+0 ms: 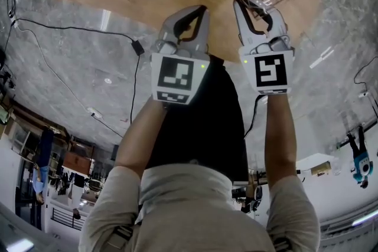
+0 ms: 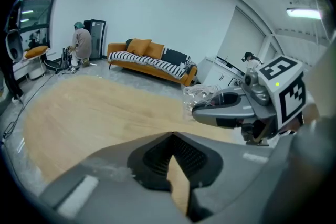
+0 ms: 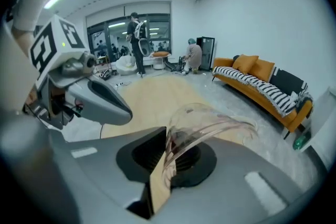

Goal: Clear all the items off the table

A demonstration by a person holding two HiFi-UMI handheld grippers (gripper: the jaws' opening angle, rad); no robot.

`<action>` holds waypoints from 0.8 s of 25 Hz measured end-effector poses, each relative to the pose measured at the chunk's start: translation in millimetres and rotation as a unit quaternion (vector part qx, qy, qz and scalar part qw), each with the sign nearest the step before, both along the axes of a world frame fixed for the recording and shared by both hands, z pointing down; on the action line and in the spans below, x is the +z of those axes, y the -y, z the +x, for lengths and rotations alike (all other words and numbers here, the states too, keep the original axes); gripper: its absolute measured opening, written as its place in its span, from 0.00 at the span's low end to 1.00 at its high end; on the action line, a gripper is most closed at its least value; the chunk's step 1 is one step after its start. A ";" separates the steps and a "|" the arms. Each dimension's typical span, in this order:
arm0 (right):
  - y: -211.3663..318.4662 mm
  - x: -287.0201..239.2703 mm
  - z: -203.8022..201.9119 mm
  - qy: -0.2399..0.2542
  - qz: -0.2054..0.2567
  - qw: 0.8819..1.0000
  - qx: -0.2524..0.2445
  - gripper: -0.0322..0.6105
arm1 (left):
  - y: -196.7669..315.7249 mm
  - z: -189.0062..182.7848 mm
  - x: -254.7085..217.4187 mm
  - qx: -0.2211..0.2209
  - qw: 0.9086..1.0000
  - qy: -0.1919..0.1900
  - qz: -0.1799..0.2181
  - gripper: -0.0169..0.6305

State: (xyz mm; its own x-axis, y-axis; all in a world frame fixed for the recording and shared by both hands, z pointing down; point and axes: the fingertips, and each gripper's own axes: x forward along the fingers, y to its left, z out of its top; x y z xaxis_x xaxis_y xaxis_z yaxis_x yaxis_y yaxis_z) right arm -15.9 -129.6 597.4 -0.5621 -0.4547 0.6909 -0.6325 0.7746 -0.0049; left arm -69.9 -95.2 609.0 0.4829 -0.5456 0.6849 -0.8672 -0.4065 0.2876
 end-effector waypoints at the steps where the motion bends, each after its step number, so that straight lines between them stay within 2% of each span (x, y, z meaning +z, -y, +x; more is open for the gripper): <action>1: -3.0 -8.2 0.7 0.008 0.003 1.000 0.007 0.11 | -1.8 0.6 -5.1 -0.001 1.000 -0.001 0.006 0.06; 6: -15.5 -45.6 10.4 0.024 0.026 0.999 0.034 0.11 | -6.0 8.0 -28.2 -0.007 1.000 -0.001 0.025 0.06; 12: -19.4 -124.0 27.3 0.059 0.070 0.993 0.080 0.11 | 0.8 18.4 -108.9 -0.015 0.997 -0.010 0.077 0.06; 16: -26.4 -179.4 35.3 0.046 0.109 0.987 0.108 0.10 | 0.1 20.5 -158.6 -0.024 0.995 -0.020 0.097 0.06; 20: -33.8 -235.4 46.2 0.069 0.125 0.980 0.138 0.10 | -1.6 33.9 -212.2 -0.026 0.991 -0.029 0.124 0.06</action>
